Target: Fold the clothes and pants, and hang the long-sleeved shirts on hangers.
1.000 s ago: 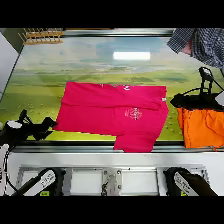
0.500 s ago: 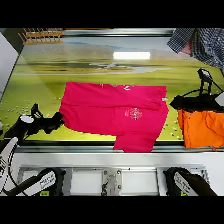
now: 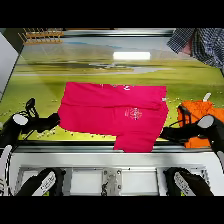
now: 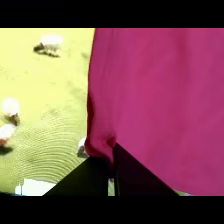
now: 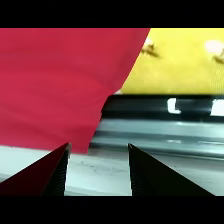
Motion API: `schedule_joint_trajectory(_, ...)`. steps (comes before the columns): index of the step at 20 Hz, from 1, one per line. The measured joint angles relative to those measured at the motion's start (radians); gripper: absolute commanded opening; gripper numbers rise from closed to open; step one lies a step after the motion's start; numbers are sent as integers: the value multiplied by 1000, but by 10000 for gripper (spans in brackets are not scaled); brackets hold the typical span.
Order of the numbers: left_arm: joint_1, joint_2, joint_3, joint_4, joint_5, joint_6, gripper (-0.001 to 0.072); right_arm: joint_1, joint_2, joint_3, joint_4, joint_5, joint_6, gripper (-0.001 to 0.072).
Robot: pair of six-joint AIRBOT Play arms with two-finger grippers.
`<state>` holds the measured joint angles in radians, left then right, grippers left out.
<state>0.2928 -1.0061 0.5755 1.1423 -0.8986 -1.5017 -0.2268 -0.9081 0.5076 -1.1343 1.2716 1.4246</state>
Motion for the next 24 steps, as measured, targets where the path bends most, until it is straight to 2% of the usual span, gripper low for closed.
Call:
schedule_joint_trajectory(4, 0, 58, 0, 29, -26, -8, 7, 0, 6, -157, 110, -63, -16, 394)
schedule_joint_trajectory(8, 0, 74, 1, 36, -33, -12, 7, 33, 6, -215, 166, -132, -22, 386)
schedule_joint_trajectory(9, 0, 75, 1, 37, -34, -12, 7, 48, 5, -220, 173, -150, -22, 355)
schedule_joint_trajectory(12, 0, 77, 1, 40, -35, -16, 7, 93, -2, -230, 187, -213, -18, 21)
schedule_joint_trajectory(16, 19, 89, 2, 43, -56, -16, 6, 114, 16, -196, 154, -238, -13, 15)
schedule_joint_trajectory(24, 177, 261, 2, 45, -292, 16, 6, 119, 192, 59, -68, 21, 1, 13)
